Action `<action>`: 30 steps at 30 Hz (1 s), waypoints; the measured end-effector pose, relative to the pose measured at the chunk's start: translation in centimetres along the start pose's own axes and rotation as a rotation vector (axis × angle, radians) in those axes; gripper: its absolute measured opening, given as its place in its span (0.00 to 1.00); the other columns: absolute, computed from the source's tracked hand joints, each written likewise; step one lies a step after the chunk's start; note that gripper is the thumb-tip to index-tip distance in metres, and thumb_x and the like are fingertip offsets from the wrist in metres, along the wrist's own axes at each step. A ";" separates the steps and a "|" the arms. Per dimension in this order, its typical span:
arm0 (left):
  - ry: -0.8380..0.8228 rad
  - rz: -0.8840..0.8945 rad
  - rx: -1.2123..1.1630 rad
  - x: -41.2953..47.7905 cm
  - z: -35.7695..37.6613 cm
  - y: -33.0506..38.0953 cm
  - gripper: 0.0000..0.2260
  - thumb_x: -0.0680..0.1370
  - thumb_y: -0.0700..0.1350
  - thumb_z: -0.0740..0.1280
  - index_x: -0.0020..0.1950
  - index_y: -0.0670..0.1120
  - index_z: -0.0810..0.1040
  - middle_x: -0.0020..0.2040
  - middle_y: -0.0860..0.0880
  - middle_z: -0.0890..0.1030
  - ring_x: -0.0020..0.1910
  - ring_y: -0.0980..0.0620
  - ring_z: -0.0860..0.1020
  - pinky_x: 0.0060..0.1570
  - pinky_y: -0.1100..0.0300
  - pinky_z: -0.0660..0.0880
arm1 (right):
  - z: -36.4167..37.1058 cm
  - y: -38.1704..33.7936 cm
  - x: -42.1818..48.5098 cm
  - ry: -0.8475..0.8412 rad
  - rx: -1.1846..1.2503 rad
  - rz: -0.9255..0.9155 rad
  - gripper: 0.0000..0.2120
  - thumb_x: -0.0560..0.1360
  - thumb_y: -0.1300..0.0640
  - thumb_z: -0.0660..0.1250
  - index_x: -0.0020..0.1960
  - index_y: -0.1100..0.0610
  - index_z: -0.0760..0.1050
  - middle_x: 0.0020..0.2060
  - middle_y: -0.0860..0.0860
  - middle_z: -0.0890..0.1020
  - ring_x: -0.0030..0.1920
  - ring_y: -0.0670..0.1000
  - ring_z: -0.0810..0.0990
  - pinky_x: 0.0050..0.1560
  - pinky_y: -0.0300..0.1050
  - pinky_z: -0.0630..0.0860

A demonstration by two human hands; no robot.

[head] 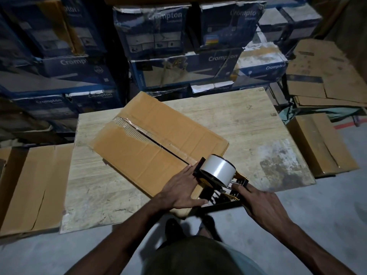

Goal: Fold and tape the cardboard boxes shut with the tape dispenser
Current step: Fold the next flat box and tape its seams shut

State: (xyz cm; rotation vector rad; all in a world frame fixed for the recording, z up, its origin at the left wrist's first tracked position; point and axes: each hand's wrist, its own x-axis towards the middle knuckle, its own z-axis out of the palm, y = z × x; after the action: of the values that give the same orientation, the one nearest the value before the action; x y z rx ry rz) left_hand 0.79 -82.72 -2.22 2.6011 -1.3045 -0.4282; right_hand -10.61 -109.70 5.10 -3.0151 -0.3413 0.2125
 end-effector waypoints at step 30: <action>-0.051 0.001 -0.014 0.0 -0.2 -0.3 0.47 0.78 0.64 0.61 0.84 0.49 0.35 0.84 0.50 0.34 0.82 0.57 0.33 0.81 0.56 0.37 | 6.8 3.6 -3.7 -0.069 0.050 0.062 0.32 0.65 0.57 0.82 0.63 0.45 0.71 0.49 0.50 0.84 0.27 0.55 0.79 0.21 0.43 0.67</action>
State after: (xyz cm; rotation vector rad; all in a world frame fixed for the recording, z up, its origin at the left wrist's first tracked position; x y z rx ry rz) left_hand 1.08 -82.57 -2.09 2.5940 -1.3134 -0.5048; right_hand -14.46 -113.52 -1.56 -2.9763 -0.2444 0.3263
